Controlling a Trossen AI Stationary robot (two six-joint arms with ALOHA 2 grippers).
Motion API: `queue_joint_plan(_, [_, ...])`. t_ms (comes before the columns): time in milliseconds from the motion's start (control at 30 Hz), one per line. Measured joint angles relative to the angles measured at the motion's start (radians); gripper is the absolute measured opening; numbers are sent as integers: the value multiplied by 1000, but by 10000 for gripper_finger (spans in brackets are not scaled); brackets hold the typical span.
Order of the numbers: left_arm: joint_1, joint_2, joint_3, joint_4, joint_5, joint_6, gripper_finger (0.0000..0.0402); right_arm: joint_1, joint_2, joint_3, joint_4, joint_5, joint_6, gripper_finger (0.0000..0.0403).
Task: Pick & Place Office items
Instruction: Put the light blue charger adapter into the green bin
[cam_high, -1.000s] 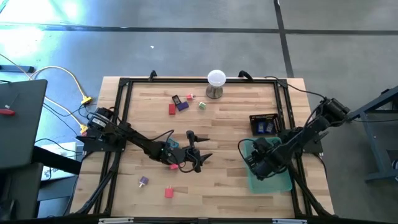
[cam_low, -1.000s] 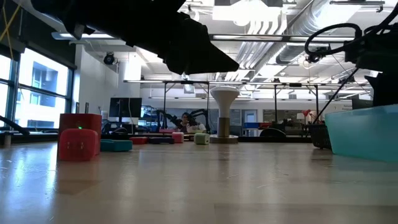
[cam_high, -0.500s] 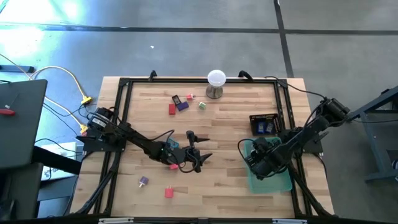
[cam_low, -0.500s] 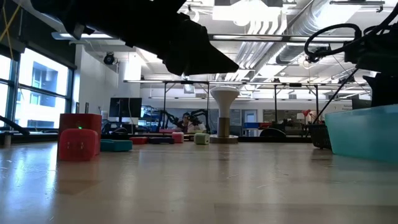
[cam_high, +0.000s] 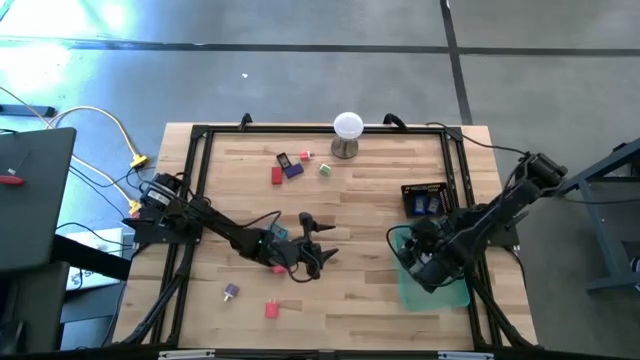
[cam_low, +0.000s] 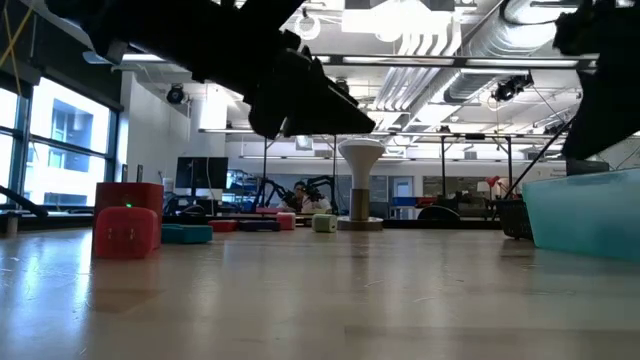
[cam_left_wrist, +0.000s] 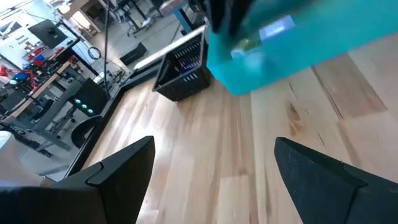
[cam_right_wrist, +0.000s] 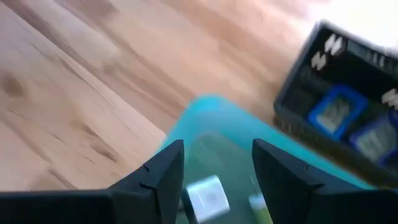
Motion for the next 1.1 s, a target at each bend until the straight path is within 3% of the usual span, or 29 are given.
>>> queue_joint_plan(167, [-31, -49, 0, -109, -120, 160, 324, 64, -39, 1, 14, 131, 4, 178])
queue_joint_plan(267, [-57, -118, 0, -223, -194, 178, 323, 89, -47, 1, 30, 169, 4, 178])
queue_joint_plan(500, [-70, -299, 0, -616, -200, -31, 323, 105, -48, 1, 45, 210, 0, 178])
queue_joint_plan(600, [-43, -369, 0, -810, -103, -165, 323, 105, -48, 1, 48, 214, 0, 178])
queue_joint_plan(833, [84, -427, 0, -1220, 412, -279, 323, 105, -48, 1, 49, 223, -1, 178])
queue_joint_plan(933, [130, -423, 0, -1304, 459, -234, 323, 105, -48, 1, 49, 225, -1, 178])
queue_joint_plan(1100, [199, -423, 0, -1280, 458, -207, 323, 105, -48, 1, 53, 253, -1, 178])
